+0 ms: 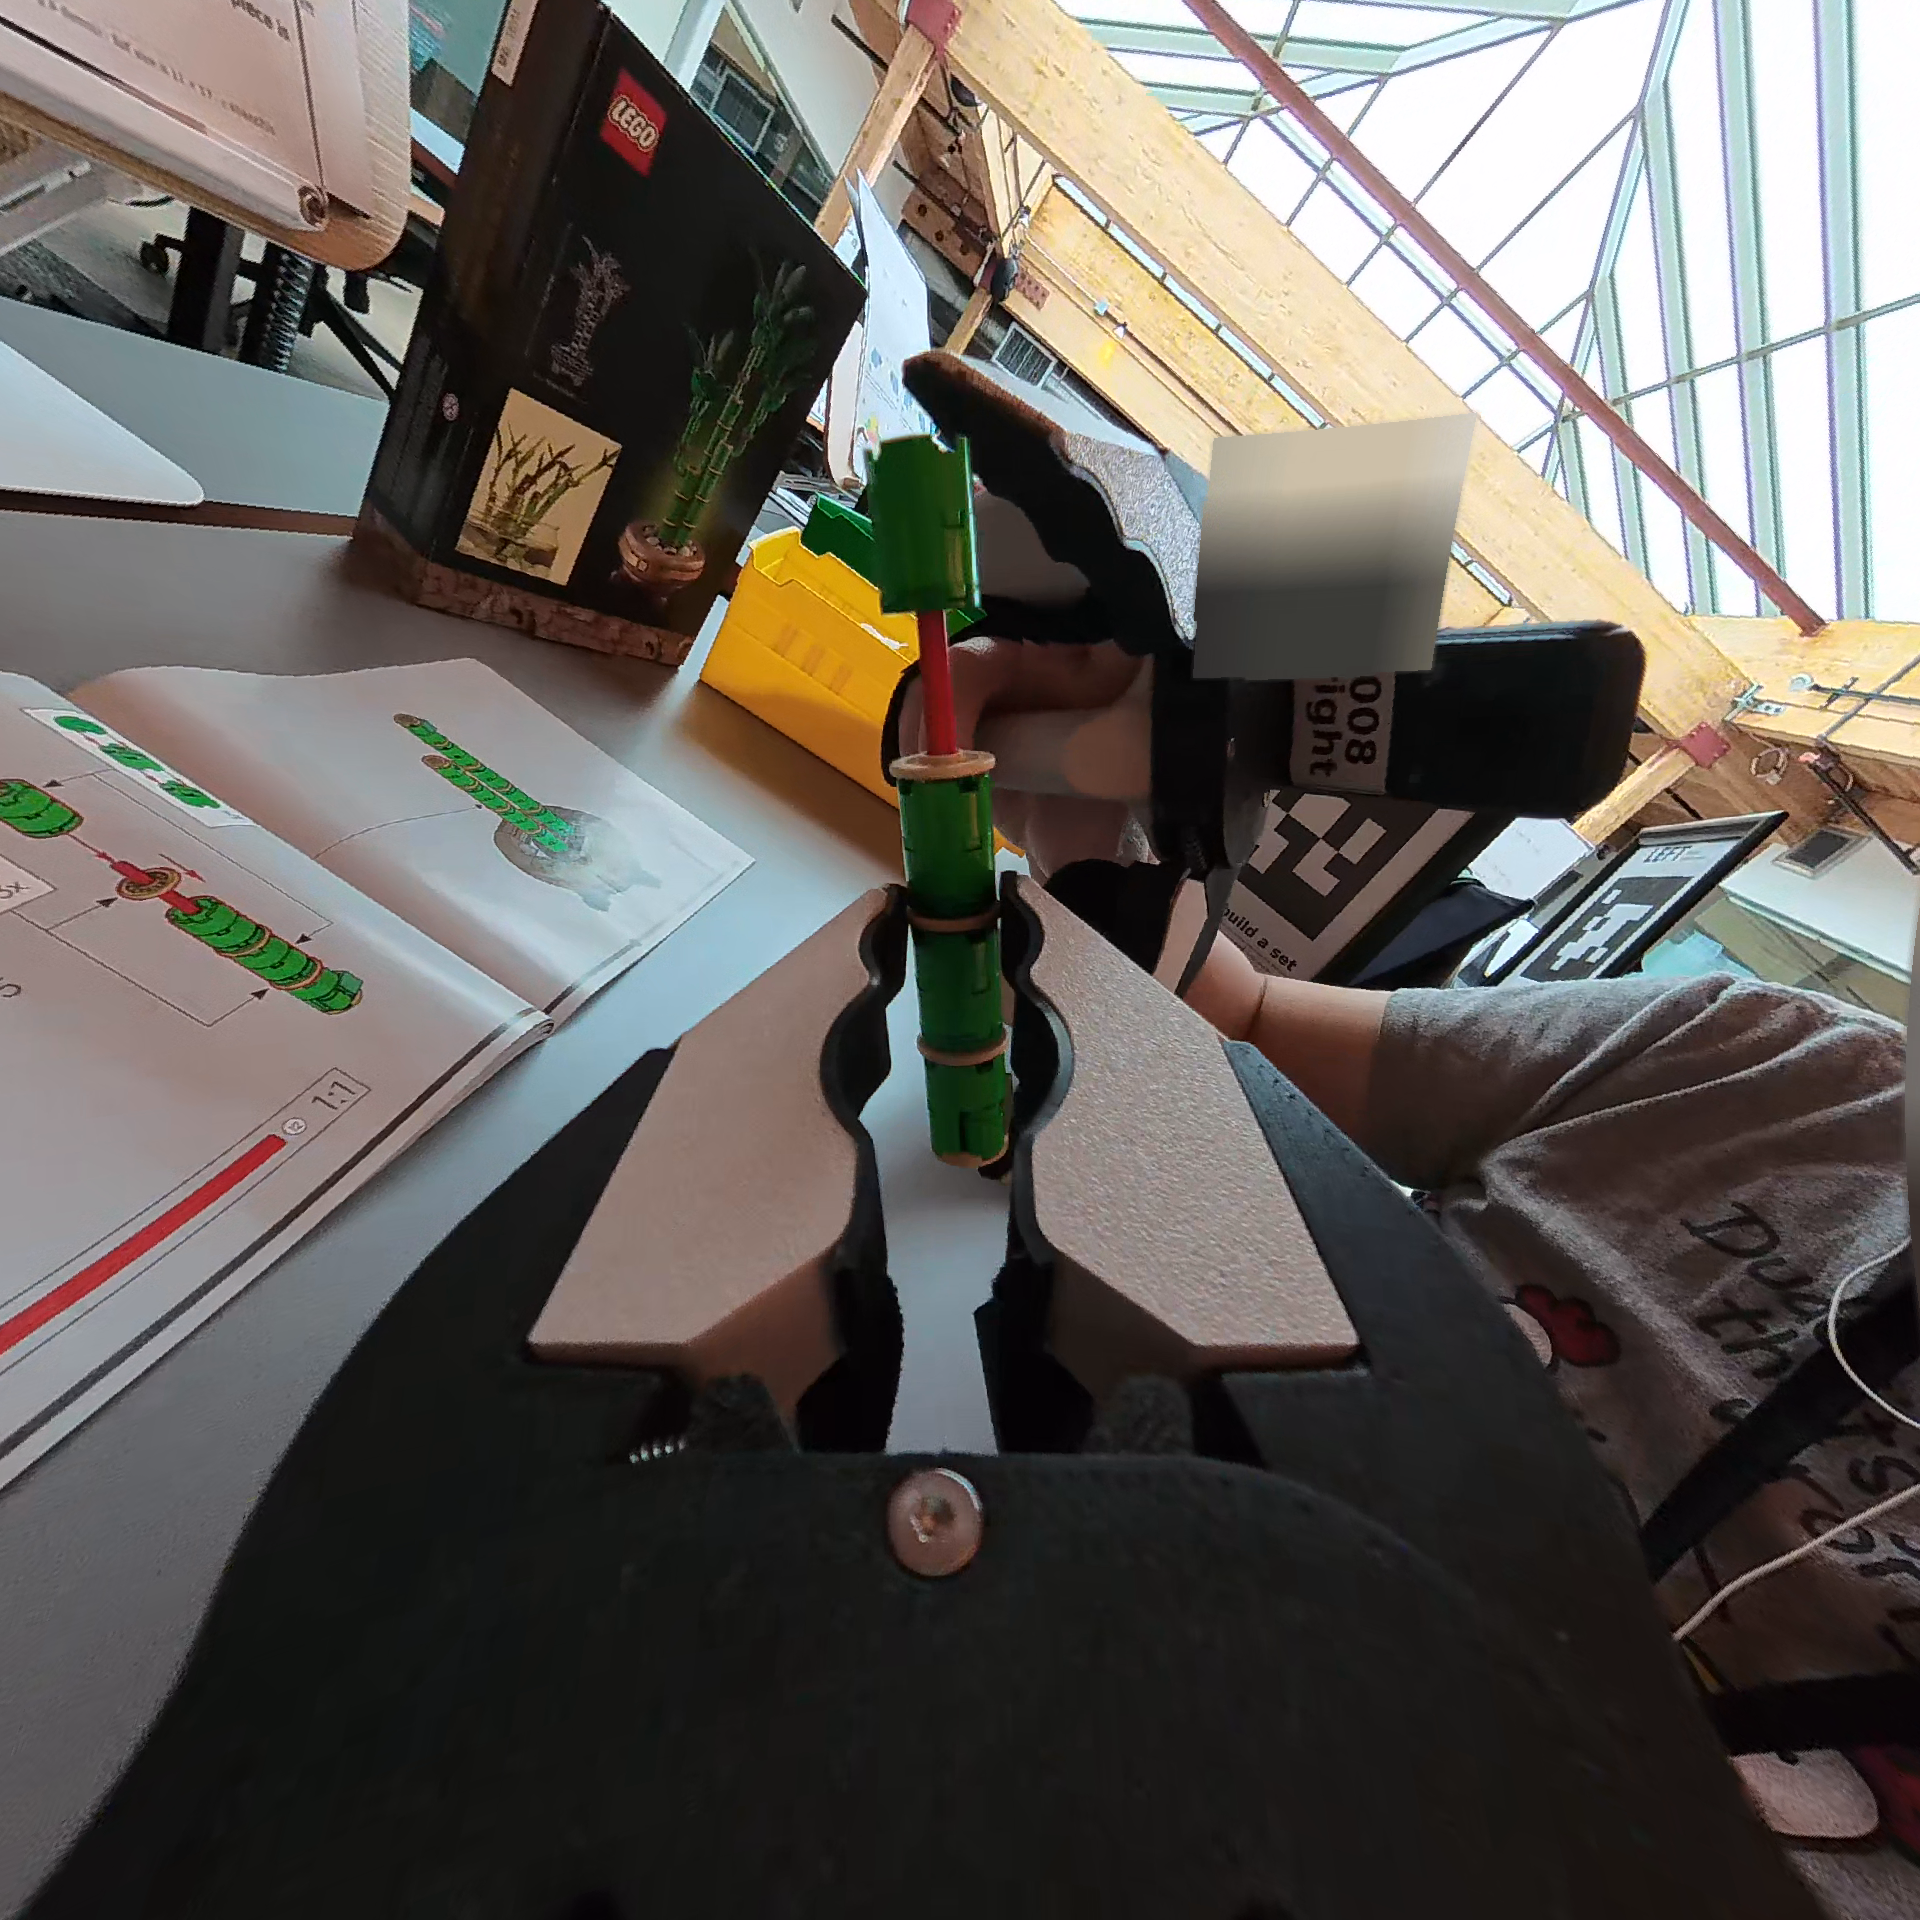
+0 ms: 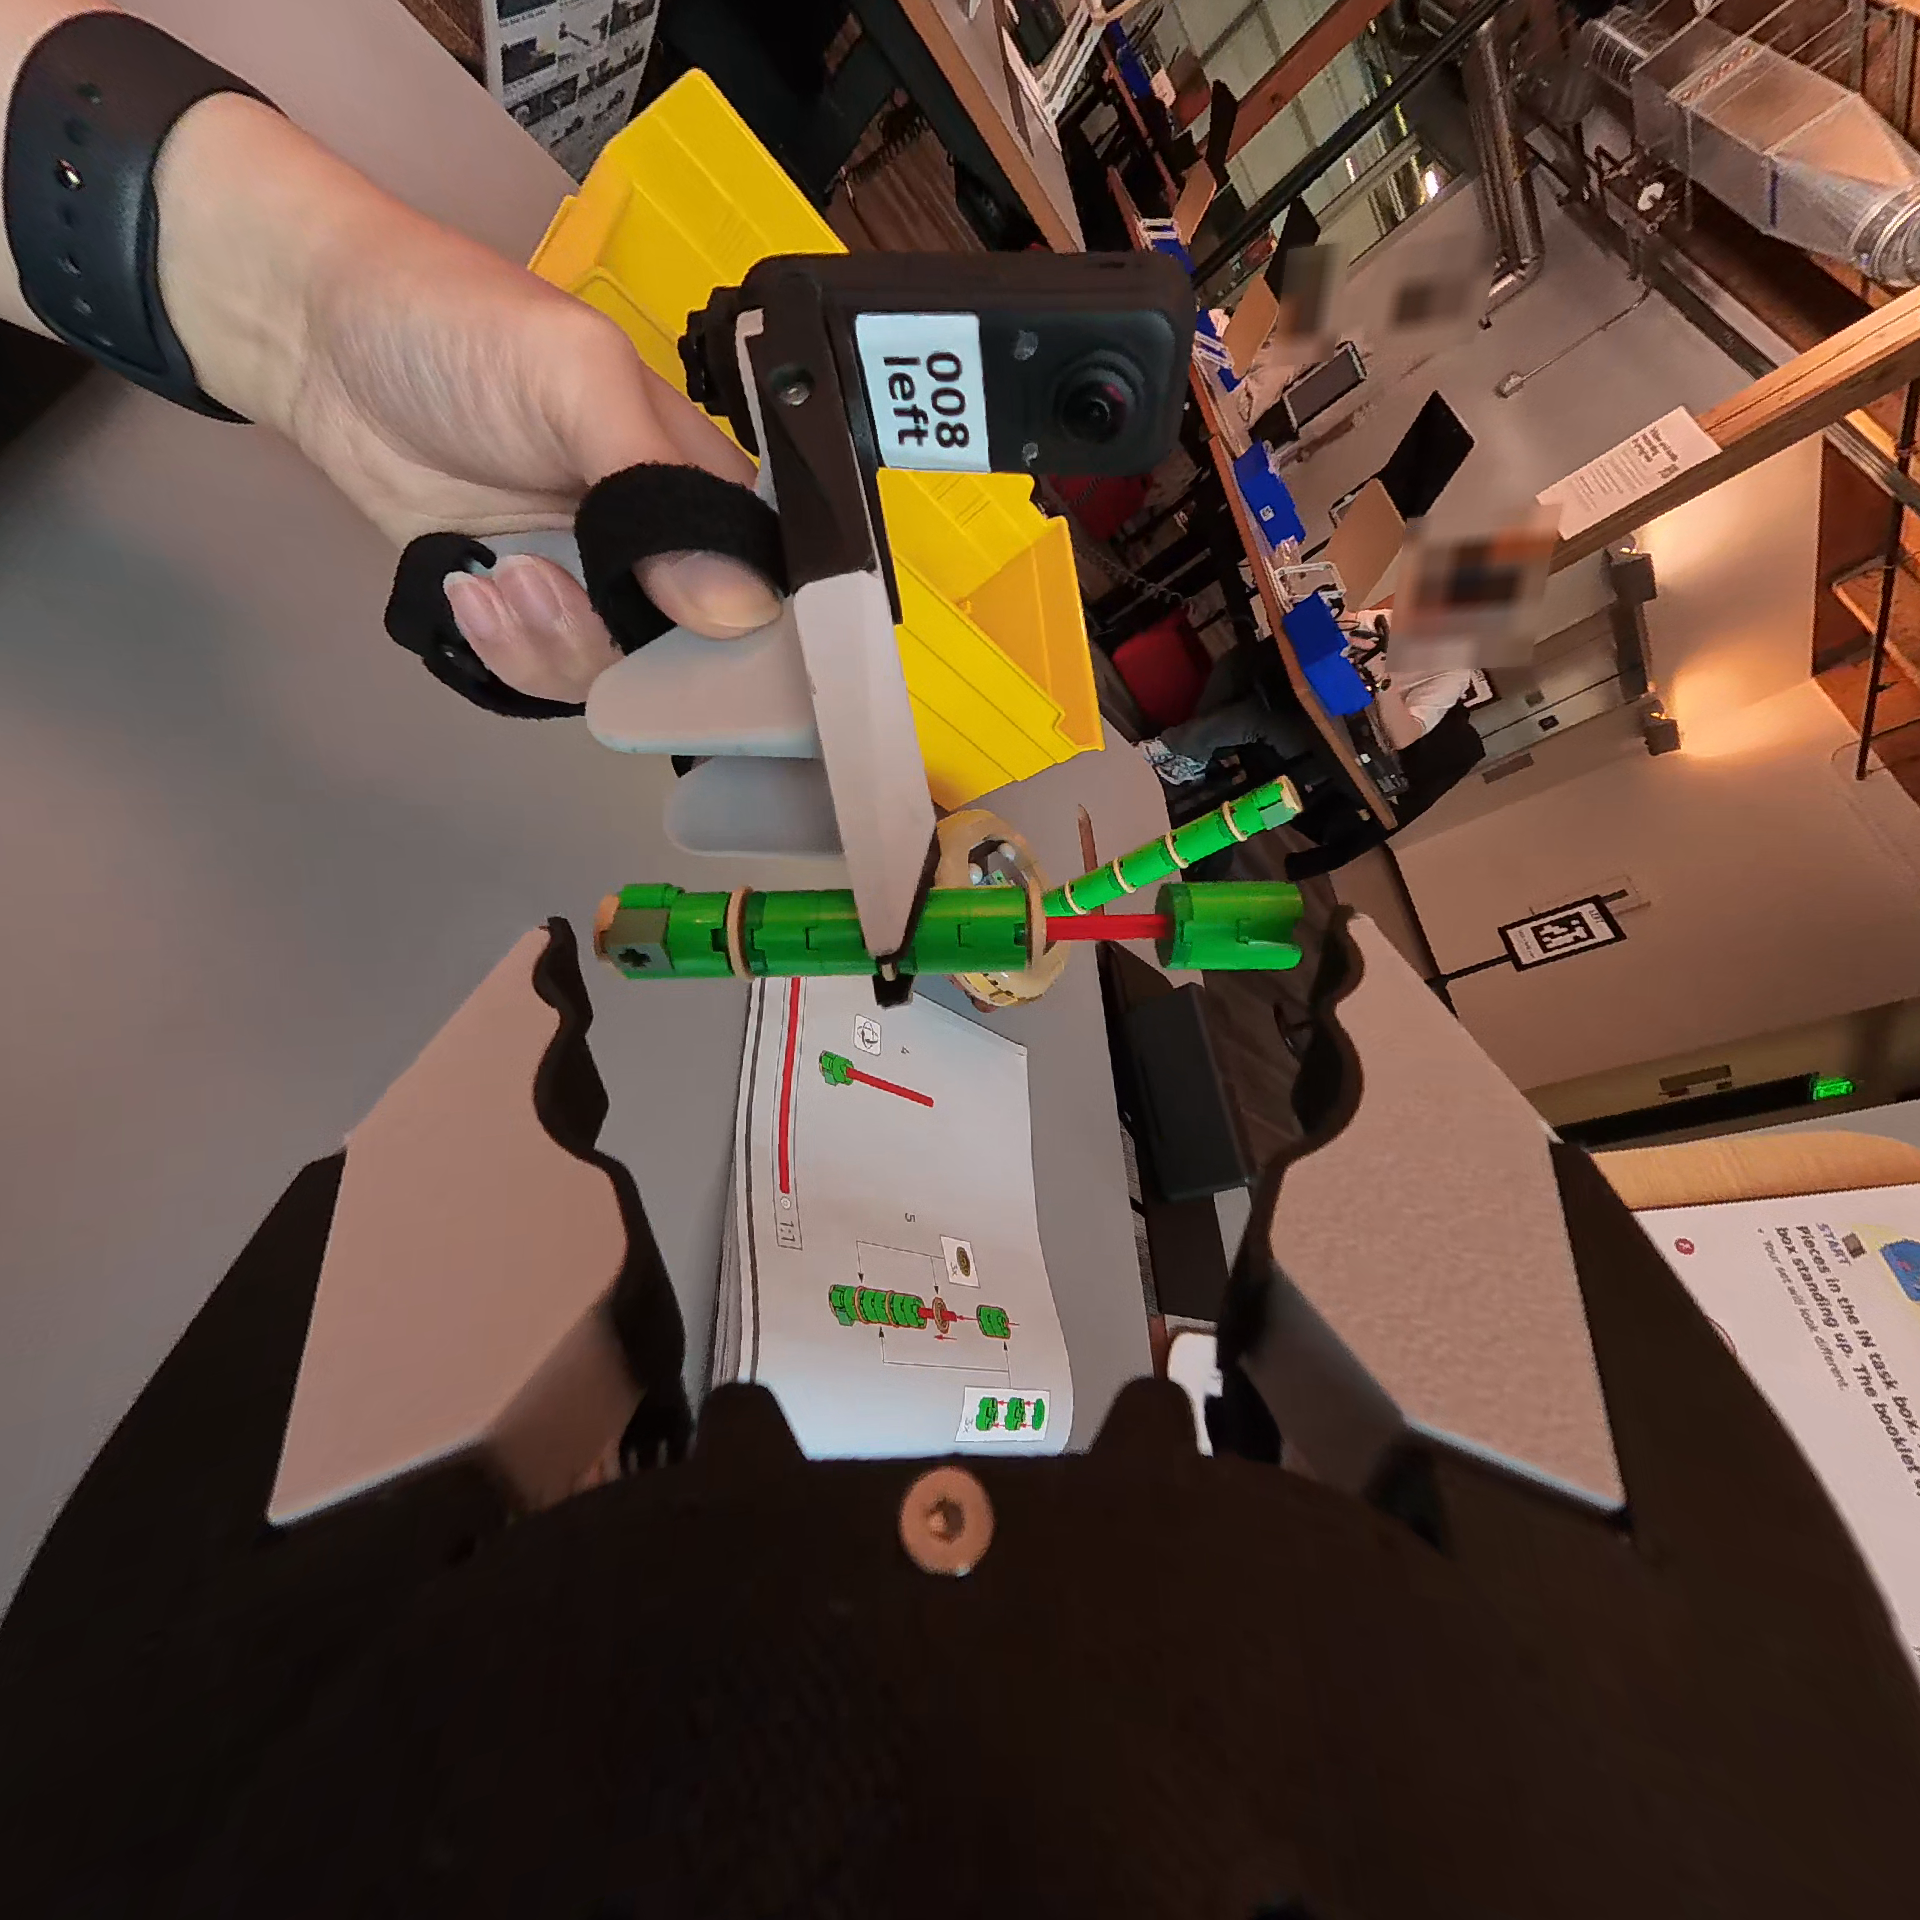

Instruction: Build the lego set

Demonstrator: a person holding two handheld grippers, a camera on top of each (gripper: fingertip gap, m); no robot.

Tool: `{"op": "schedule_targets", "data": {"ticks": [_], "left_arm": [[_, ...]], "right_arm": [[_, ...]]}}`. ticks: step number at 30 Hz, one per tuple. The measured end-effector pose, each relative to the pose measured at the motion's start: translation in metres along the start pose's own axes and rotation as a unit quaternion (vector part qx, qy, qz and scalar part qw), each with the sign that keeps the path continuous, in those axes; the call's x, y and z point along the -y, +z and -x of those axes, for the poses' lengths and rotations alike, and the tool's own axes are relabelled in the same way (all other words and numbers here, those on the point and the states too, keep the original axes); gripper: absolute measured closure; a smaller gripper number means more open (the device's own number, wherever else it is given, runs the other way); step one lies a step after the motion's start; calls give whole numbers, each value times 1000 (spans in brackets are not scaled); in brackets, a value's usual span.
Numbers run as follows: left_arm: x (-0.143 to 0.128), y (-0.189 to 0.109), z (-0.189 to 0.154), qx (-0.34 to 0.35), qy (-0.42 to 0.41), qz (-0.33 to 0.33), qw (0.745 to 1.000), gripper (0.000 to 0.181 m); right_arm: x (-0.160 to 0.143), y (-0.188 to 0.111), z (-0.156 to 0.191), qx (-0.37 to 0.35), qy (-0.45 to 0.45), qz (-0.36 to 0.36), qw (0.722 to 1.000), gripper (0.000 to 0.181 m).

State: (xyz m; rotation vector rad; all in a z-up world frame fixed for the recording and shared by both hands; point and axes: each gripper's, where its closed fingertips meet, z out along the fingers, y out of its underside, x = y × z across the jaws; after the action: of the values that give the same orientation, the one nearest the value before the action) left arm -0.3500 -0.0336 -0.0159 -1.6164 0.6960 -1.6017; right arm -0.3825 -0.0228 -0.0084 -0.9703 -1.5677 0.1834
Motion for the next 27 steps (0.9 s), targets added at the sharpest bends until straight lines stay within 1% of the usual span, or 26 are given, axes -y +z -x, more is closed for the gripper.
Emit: {"op": "schedule_targets", "data": {"ticks": [2, 9, 12, 14, 16, 17, 18, 20, 21, 24, 26, 27], "left_arm": [[0, 0, -1, -2, -2, -2, 1000, 166], [0, 0, 1, -1, -8, -2, 1000, 166], [0, -1, 2, 8, 4, -1, 1000, 166], [0, -1, 6, 28, 38, 4, 999, 166], [3, 0, 6, 42, 96, -4, 995, 166], [4, 1, 5, 49, 130, -11, 990, 166], [4, 3, 3, 52, 165, -15, 985, 166], [1, 6, -1, 56, 217, -12, 975, 166], [-1, 8, -3, 57, 236, -8, 970, 166], [-4, 11, -10, 59, 283, -4, 957, 166], [-2, 12, -14, 59, 303, -11, 951, 166], [-2, 12, -16, 57, 312, -15, 948, 166]], "right_arm": [[0, 0, 0, -2, -1, -1, 1000, 52], [-2, 1, 0, 0, 2, 1, 1000, 52], [-1, -3, -4, 4, 35, -8, 999, 46], [5, -12, -9, 29, 104, -43, 993, 48], [9, -24, -18, 64, 209, -79, 973, 62], [11, -30, -22, 82, 257, -97, 958, 73], [12, -34, -27, 92, 298, -110, 944, 90], [15, -39, -36, 101, 355, -129, 920, 112], [18, -41, -38, 108, 374, -138, 911, 122], [30, -47, -41, 132, 408, -167, 888, 134], [37, -51, -38, 154, 407, -180, 882, 152], [40, -52, -37, 158, 405, -185, 881, 154]]}}
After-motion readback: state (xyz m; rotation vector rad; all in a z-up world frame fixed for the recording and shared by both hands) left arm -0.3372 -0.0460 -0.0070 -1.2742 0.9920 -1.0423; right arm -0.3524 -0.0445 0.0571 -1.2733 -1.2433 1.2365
